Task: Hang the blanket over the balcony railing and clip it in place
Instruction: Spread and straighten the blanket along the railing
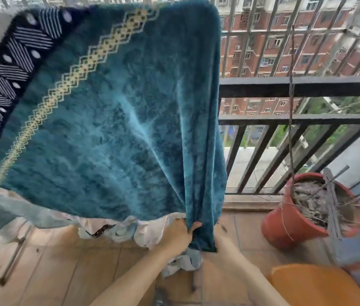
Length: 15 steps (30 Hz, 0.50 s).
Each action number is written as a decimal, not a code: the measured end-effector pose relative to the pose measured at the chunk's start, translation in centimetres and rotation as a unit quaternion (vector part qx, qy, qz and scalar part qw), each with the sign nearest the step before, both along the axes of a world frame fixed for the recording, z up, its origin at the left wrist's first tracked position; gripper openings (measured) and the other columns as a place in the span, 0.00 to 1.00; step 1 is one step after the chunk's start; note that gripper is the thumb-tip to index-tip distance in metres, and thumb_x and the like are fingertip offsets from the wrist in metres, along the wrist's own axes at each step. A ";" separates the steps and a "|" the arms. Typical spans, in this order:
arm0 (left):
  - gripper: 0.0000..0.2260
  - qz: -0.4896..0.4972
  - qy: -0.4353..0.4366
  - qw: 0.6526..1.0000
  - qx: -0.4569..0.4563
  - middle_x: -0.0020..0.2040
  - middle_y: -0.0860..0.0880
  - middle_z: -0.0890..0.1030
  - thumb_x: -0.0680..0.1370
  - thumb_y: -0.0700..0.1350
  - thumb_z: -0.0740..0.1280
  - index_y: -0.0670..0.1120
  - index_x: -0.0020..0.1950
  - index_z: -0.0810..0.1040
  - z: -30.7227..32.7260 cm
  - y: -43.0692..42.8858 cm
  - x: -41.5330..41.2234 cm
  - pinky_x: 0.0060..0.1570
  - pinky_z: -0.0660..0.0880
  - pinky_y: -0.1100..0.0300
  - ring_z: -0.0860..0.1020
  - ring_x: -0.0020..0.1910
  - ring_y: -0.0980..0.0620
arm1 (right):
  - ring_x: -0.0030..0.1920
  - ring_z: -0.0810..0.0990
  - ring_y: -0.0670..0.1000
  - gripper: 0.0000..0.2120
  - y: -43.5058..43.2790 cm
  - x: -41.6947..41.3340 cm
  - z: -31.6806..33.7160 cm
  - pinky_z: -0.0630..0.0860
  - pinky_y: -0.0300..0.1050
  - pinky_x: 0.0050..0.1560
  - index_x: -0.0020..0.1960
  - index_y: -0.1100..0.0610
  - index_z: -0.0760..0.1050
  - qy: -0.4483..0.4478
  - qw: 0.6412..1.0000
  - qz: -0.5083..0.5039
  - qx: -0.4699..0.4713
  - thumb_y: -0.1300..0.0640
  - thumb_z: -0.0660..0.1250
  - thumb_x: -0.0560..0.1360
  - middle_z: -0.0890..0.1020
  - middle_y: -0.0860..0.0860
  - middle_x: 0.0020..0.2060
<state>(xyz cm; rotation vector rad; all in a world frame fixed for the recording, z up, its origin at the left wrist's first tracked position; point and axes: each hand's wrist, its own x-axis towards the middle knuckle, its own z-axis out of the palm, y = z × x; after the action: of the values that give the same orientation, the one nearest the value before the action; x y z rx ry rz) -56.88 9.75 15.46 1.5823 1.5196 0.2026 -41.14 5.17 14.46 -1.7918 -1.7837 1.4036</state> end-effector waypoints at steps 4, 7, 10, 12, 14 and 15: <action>0.28 -0.005 0.008 0.999 0.032 0.52 0.47 0.84 0.76 0.70 0.54 0.51 0.59 0.78 -1.1 -1.0 -0.2 0.43 0.80 0.56 0.81 0.45 0.50 | 0.58 0.75 0.39 0.34 1.5 1.6 6.3 0.73 0.41 0.59 0.68 0.44 0.66 0.058 0.979 -0.130 0.147 0.41 0.75 0.66 0.77 0.40 0.58; 0.24 -0.078 0.064 0.993 0.059 0.54 0.45 0.82 0.80 0.63 0.56 0.45 0.59 0.77 1.7 -2.3 1.2 0.36 0.70 0.70 0.76 0.43 0.54 | 0.52 0.78 0.39 0.25 4.1 -0.8 12.2 0.76 0.37 0.49 0.58 0.44 0.71 0.090 0.950 -0.144 0.261 0.36 0.72 0.67 0.78 0.38 0.49; 0.34 -0.155 0.094 0.981 0.072 0.64 0.47 0.77 0.73 0.71 0.51 0.50 0.67 0.74 4.6 -3.3 2.3 0.55 0.72 0.59 0.76 0.58 0.48 | 0.36 0.76 0.40 0.15 6.8 -3.7 14.8 0.71 0.37 0.35 0.48 0.49 0.69 0.047 0.927 -0.138 0.345 0.40 0.68 0.73 0.75 0.40 0.34; 0.34 -0.171 0.078 0.981 0.049 0.67 0.50 0.75 0.72 0.72 0.57 0.54 0.71 0.70 6.5 -2.9 1.8 0.61 0.70 0.58 0.73 0.65 0.48 | 0.26 0.69 0.41 0.10 7.9 -4.8 14.6 0.62 0.35 0.30 0.53 0.52 0.72 0.036 0.921 -0.115 0.369 0.46 0.63 0.79 0.68 0.40 0.25; 0.29 -0.202 0.098 0.971 0.082 0.62 0.54 0.77 0.72 0.70 0.64 0.55 0.68 0.73 9.3 -2.1 0.1 0.55 0.70 0.60 0.75 0.62 0.51 | 0.23 0.66 0.43 0.14 8.5 -5.1 13.7 0.61 0.35 0.28 0.60 0.55 0.72 0.028 0.926 -0.104 0.361 0.48 0.60 0.80 0.66 0.42 0.23; 0.27 -0.190 0.103 0.971 0.102 0.56 0.58 0.79 0.71 0.69 0.66 0.56 0.63 0.76 11.1 -1.6 -1.1 0.51 0.71 0.61 0.77 0.57 0.54 | 0.23 0.66 0.44 0.15 8.6 -4.9 13.5 0.63 0.37 0.28 0.60 0.57 0.72 0.020 0.928 -0.105 0.357 0.47 0.59 0.81 0.67 0.43 0.23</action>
<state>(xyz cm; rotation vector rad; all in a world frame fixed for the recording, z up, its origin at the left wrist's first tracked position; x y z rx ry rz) -58.00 8.18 26.61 2.0800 1.3464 -0.0266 -46.01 13.75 27.98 -1.4702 -1.7048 0.5752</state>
